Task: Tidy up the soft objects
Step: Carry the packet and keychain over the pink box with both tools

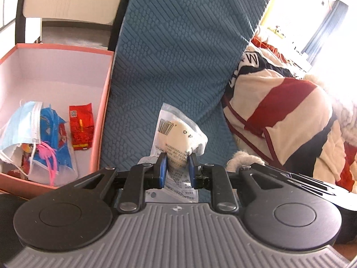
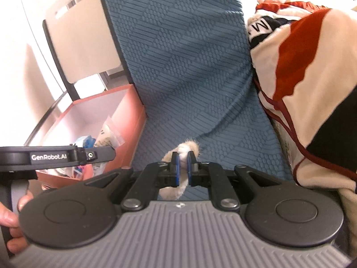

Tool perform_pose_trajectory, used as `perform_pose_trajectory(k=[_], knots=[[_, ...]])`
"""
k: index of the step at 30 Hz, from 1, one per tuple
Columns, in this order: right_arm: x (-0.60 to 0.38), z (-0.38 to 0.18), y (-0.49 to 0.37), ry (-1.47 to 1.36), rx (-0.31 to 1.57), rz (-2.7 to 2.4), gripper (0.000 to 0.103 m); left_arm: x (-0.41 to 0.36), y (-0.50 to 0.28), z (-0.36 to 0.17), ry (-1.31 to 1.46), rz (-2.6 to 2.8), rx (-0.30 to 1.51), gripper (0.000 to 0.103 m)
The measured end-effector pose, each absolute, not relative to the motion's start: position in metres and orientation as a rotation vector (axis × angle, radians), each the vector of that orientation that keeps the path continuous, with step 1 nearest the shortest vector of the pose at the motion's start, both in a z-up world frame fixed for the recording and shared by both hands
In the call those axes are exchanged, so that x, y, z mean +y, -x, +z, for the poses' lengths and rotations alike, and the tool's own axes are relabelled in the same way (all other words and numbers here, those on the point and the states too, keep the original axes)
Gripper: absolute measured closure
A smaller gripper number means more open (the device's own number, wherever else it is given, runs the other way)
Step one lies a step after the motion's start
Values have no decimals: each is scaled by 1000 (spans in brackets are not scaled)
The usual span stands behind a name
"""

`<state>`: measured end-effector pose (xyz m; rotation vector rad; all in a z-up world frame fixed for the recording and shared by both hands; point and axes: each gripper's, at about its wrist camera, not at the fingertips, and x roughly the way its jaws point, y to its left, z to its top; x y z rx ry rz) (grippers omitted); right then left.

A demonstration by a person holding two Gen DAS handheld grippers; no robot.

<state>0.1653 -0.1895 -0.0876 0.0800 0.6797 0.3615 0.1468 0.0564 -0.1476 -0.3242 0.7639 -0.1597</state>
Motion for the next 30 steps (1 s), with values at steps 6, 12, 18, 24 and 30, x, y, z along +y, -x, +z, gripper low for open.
perform_pose_trajectory(k=[6,12,18,24,30], knots=[[-175,-78,-163,-83,656,393,93,74,-140,-134,324,-138,744,79],[-153,-67,-159,-71,636,446,93,99,-130,-122,343,-112,724,79],[-116,-54,-154,-49,616,530,93,133,-112,-108,358,-61,696,79],[-73,-47,-147,-27,613,634,93,171,-95,-100,370,7,684,79],[-39,-49,-154,-6,651,690,93,203,-90,-104,395,61,697,79]])
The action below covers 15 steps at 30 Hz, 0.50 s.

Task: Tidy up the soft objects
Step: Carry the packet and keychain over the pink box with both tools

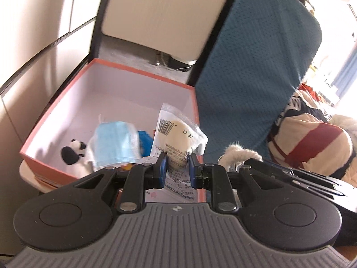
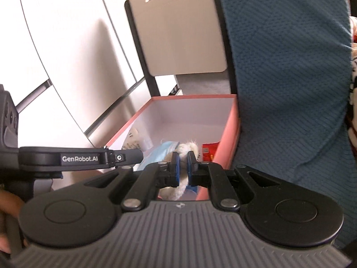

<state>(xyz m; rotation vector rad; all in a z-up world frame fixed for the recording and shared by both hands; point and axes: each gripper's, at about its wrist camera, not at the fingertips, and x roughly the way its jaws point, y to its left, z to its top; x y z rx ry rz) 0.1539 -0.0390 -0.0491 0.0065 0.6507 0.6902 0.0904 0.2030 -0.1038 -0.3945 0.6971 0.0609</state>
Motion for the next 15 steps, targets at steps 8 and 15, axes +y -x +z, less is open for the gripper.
perform_pose_trajectory(k=[8,15], knots=[[-10,-60,-175,5,702,709,93,230,-107,-119,415,92,729,79],[15,-80,-201,14,761,692,92,255,-135,-139,437,84,775,79]])
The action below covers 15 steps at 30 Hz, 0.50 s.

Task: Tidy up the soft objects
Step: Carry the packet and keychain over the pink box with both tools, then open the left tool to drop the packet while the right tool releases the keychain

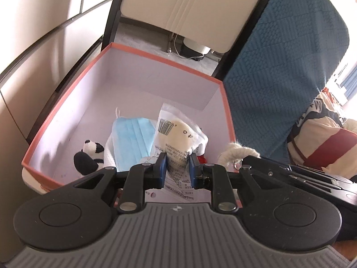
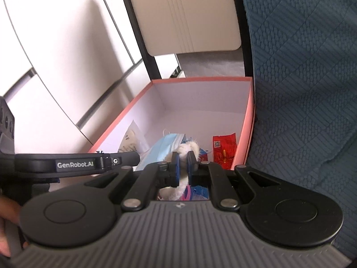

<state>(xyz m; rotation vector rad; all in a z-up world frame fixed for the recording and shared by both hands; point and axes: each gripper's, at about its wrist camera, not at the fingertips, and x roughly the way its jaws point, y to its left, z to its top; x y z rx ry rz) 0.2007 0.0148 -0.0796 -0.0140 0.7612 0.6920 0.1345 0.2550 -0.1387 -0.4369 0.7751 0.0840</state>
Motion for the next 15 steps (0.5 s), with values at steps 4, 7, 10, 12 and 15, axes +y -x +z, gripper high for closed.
perform_pose_trajectory(k=[4,7,10,12,15], knots=[[31,-91,-212,39,787,682,92,268,-148,-149,442,78,799,79],[40,-102,-223,47,811,666,92,278,-156,-157,440,83,814,79],[48,-112,-233,58,827,654,92,289,-164,-168,447,91,835,78],[51,-119,-241,60,841,640,92,295,-168,-174,456,93,849,78],[55,-127,-250,59,851,624,92,301,-172,-179,462,96,856,78]])
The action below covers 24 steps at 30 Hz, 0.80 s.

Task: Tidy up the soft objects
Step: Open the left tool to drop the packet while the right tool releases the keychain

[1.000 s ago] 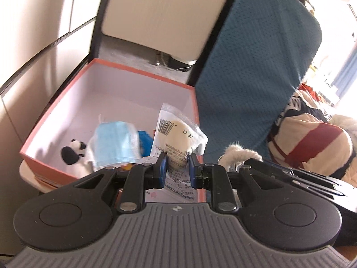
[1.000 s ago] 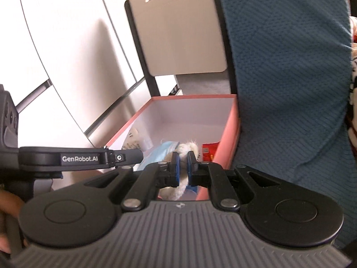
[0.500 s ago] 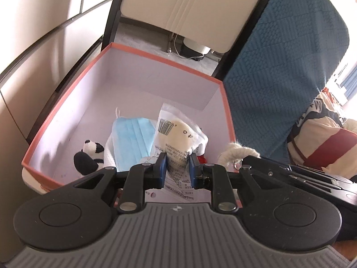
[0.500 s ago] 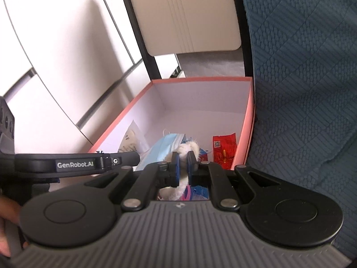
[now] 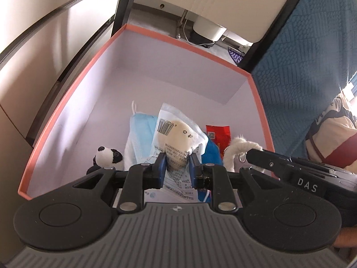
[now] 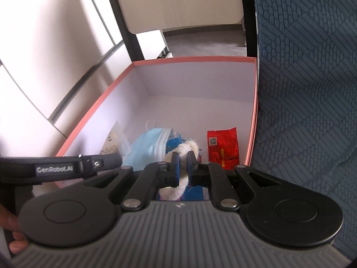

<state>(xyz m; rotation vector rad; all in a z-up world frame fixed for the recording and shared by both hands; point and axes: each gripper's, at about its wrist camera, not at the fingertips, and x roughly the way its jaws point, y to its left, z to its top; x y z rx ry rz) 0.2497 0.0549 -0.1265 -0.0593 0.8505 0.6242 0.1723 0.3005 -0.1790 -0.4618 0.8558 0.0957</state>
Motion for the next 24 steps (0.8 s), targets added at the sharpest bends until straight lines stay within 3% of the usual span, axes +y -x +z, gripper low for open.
perform_pose_trajectory(k=[5,8,9,10,13,24], knots=[[61,-132,-256,80,841,616,91,302,-174,-179,458,89,856,69],[64,-131,-259,73,846,604,88,304,-172,-178,472,93,859,51],[64,-130,-259,75,845,601,85,304,-170,-177,471,103,859,45],[65,-129,-258,82,845,596,75,303,-168,-174,464,111,851,43],[63,-124,-254,92,825,578,56,301,-161,-165,445,118,834,42],[39,-84,-223,47,712,628,55,281,-123,-121,425,142,761,42]])
